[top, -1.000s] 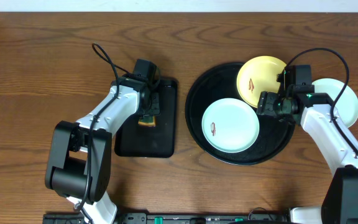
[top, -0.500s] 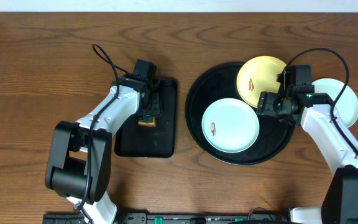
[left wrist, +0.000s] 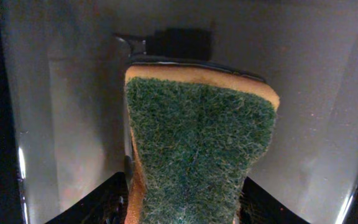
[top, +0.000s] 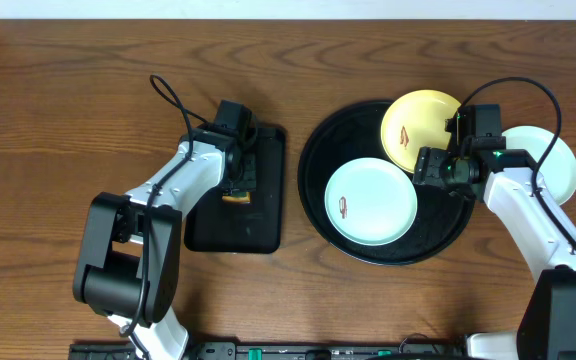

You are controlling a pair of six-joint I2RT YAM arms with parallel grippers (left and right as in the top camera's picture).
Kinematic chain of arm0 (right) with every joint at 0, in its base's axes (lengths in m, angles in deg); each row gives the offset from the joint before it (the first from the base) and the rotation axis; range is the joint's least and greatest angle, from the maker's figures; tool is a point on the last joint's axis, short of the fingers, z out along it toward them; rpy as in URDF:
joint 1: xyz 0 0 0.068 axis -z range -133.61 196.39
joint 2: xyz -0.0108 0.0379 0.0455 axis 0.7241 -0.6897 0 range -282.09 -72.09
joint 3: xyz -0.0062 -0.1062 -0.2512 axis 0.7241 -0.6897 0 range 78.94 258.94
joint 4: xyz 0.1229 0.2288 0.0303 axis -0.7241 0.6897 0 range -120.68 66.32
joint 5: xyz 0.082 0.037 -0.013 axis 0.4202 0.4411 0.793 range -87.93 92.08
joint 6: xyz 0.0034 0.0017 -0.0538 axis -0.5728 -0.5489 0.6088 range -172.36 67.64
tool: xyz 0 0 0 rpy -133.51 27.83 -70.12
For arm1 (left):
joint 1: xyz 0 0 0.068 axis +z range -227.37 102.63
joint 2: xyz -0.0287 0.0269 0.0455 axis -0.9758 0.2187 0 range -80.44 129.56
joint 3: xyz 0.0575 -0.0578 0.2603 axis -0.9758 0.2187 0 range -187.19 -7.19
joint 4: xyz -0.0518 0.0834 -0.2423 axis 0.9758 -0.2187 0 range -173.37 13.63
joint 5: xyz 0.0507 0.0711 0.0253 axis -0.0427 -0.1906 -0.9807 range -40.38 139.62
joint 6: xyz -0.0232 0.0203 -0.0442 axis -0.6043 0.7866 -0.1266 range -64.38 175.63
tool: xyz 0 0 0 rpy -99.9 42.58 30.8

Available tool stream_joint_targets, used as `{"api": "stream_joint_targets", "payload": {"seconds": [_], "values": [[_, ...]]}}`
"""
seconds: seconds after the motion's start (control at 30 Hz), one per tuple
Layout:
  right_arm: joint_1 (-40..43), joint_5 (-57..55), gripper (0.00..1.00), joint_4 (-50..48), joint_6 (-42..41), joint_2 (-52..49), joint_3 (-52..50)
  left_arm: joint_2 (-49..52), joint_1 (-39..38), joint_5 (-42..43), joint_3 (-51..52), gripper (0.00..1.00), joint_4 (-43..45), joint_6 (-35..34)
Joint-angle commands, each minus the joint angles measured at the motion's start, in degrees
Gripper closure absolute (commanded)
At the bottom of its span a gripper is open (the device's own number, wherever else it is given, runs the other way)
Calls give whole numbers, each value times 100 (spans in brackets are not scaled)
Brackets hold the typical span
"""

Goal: Clean dirty plates on tray and stack at the side

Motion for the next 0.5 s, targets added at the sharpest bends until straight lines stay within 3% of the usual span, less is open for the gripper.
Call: {"api": "stream_joint_targets", "payload": {"seconds": [0.0, 0.3, 0.37, 0.47], "values": [[57, 4, 22, -7, 11, -59, -22, -31, 31, -133, -55, 46, 11, -11], [57, 4, 22, -7, 9, -59, -22, -37, 24, -136, -52, 47, -72, -11], [57, 4, 22, -7, 9, -59, -22, -37, 24, -136, -52, 52, 7, -11], [57, 4, 22, -7, 11, -59, -22, -37, 24, -133, -52, 50, 85, -11]]}}
